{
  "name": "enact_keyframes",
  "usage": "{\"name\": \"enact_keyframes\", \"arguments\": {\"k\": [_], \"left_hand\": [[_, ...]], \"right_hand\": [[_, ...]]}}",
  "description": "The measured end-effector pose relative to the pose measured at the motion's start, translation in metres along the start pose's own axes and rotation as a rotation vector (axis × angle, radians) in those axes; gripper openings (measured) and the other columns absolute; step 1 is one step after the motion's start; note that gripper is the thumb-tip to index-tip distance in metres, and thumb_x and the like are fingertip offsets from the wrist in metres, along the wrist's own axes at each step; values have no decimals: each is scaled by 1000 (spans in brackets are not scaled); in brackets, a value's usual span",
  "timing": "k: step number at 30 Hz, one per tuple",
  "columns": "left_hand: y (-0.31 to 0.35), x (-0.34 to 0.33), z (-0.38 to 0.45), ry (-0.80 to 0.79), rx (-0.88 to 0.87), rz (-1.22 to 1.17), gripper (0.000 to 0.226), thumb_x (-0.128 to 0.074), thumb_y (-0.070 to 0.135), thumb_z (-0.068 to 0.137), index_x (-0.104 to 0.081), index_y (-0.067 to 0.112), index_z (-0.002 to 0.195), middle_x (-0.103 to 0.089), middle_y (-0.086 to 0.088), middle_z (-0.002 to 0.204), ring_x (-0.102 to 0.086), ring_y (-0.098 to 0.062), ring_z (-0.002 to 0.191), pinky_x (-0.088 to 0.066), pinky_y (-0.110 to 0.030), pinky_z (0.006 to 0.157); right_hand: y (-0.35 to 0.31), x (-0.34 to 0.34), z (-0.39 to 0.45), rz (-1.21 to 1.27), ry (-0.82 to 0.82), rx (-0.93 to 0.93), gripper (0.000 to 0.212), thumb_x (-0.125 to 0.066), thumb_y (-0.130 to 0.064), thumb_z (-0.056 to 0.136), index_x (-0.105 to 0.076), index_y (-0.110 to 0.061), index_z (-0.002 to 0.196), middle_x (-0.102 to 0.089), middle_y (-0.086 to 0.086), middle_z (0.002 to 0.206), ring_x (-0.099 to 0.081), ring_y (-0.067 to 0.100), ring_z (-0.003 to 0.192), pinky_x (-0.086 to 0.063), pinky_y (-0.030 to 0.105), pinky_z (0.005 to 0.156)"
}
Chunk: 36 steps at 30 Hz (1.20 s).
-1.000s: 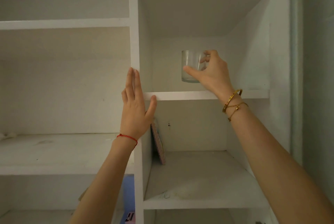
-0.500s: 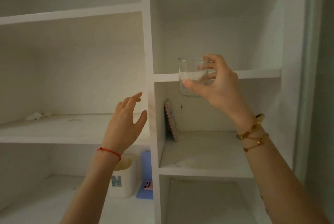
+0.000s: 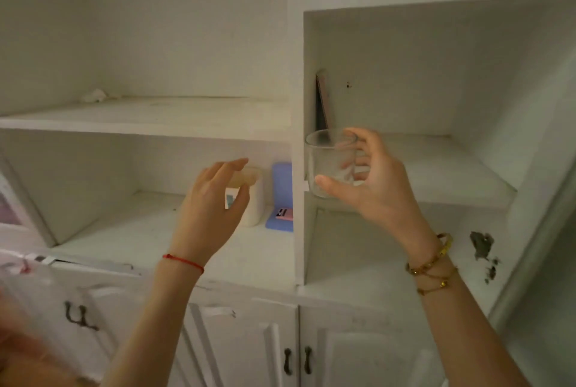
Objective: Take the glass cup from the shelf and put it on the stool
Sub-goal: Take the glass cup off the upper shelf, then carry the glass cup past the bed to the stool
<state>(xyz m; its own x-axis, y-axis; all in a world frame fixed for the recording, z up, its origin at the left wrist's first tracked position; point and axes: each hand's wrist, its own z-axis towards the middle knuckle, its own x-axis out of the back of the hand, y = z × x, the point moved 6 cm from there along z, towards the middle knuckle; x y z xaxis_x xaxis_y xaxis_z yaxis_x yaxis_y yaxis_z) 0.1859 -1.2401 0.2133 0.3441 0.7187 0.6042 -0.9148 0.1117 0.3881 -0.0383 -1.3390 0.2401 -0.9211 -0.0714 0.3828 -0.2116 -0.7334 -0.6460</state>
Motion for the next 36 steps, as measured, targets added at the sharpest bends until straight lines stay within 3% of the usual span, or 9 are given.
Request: {"name": "enact_keyframes", "arguments": {"k": [3,7,9,14,20,27,32,36], "left_hand": [[-15,-4,-29,-25,51,20,37,-58,15,92,-58,17,129,-65,0,118,-59,-22,108,-47,-32,89],[-37,-14,-70,-80,137,74,38,-58,16,92,-59,14,130,-65,-3,121,-58,-24,112,-46,-34,96],[-47,-17,-91,-108,181,79,37,-57,16,93,-59,13,130,-65,-3,122,-58,-23,114,-46,-36,99],[-62,-23,-140,-171,291,85,36,-56,14,94,-59,13,130,-64,-4,124,-57,-24,119,-48,-41,100],[-67,-29,-183,-222,440,63,38,-54,17,96,-56,17,133,-60,-3,128,-52,-23,125,-45,-39,105],[-63,-23,-219,-213,536,124,37,-54,16,96,-57,14,132,-62,-4,128,-55,-23,123,-46,-43,104],[-65,-13,-250,-191,637,178,37,-54,15,94,-58,14,131,-64,-5,123,-57,-26,118,-47,-50,100],[-69,0,-274,-153,728,231,36,-54,15,95,-58,14,131,-63,-6,125,-56,-25,120,-46,-49,102]], "right_hand": [[18,-20,-20,18,-58,-44,79,-86,-40,65,-45,-29,132,-59,-12,123,-63,3,98,-51,9,74],[40,-43,-44,73,-122,-118,79,-85,-40,63,-45,-29,131,-59,-14,121,-60,-7,101,-46,3,77],[49,-53,-56,89,-148,-146,79,-85,-38,63,-45,-30,131,-60,-11,123,-61,-4,103,-45,4,77],[71,-77,-86,117,-189,-201,77,-88,-26,67,-45,-27,131,-60,-10,125,-62,7,106,-51,18,86],[84,-101,-126,172,-251,-266,78,-88,-22,68,-45,-28,133,-59,-15,125,-59,1,111,-48,12,91],[88,-124,-157,219,-395,-299,79,-86,-22,72,-43,-23,138,-58,-10,132,-59,9,117,-48,16,95],[86,-148,-170,249,-522,-284,79,-86,-21,73,-43,-20,139,-57,-8,132,-59,11,117,-45,9,94],[81,-174,-177,290,-622,-259,80,-86,-22,72,-42,-19,139,-56,-7,133,-59,13,117,-47,15,96]]}}
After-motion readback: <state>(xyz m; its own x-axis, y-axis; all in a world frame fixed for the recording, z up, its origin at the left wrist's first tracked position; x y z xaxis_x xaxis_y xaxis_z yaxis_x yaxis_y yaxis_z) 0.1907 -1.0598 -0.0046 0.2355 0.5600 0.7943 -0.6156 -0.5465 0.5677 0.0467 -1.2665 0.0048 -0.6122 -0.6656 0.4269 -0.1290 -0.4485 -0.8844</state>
